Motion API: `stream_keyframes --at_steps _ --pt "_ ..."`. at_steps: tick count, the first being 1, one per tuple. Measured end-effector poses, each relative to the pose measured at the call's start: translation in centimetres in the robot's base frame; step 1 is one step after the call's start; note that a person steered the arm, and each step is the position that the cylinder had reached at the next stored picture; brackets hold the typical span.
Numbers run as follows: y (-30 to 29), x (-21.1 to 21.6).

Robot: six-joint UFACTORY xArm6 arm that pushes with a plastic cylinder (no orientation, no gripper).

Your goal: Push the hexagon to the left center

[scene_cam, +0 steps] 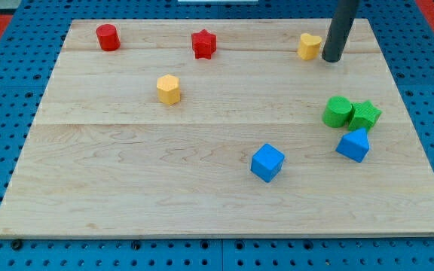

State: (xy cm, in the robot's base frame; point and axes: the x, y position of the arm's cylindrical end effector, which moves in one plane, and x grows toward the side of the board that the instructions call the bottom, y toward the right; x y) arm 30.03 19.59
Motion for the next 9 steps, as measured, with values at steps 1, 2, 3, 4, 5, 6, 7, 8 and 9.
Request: stream_keyframes --at_steps 1,2,3,4,5,6,7,8,9 --pt "0.0 0.0" --pt "-0.3 4.2" --pt "-6.9 7.2" --pt "-14.5 8.2" --pt "-23.1 7.6" --pt "-31.6 7.7" --pt "-37.7 7.7" --pt "-39.0 7.7" --pt "-38.9 7.7"
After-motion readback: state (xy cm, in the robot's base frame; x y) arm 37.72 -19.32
